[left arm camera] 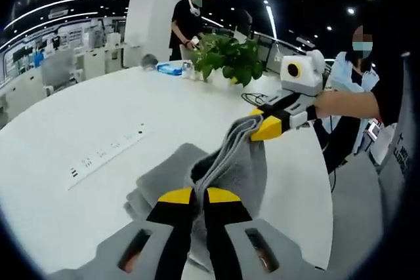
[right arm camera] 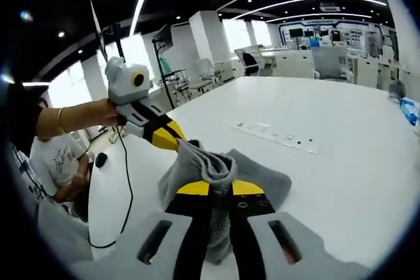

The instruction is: Fold the towel on the table until its edges align and the towel forms a compact rectangular stack.

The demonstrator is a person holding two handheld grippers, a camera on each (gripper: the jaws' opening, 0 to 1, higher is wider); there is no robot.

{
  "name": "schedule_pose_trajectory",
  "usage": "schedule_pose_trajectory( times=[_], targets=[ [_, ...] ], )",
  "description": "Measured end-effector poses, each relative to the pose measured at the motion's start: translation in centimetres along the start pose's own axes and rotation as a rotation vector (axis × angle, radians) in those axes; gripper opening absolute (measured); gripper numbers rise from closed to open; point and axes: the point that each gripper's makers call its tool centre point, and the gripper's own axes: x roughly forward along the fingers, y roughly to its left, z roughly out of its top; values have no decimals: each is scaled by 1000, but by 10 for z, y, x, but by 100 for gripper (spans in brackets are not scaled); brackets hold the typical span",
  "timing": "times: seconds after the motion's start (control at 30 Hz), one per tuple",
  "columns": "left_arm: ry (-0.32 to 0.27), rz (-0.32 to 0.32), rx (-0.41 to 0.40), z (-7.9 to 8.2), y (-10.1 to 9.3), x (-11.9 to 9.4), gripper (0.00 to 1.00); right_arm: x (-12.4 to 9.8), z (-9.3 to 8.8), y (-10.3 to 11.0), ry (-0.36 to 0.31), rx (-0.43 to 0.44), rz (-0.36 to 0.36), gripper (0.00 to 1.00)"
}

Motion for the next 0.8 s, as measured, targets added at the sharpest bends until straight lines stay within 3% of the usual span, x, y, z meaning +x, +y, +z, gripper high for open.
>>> schedule_pose_trajectory(
  times=[0.37,0.6,0.8],
  targets=[
    [-39,91,-81,-1,24,13,6,19,-3,-26,-5,93,-33,6],
    [-123,167,-172,-1,40,21,6,32,-6,-35,-13,108,-43,6],
    [-137,214,-213,-8,55,32,7,48,-15,-47,4,97,-64,6]
  ],
)
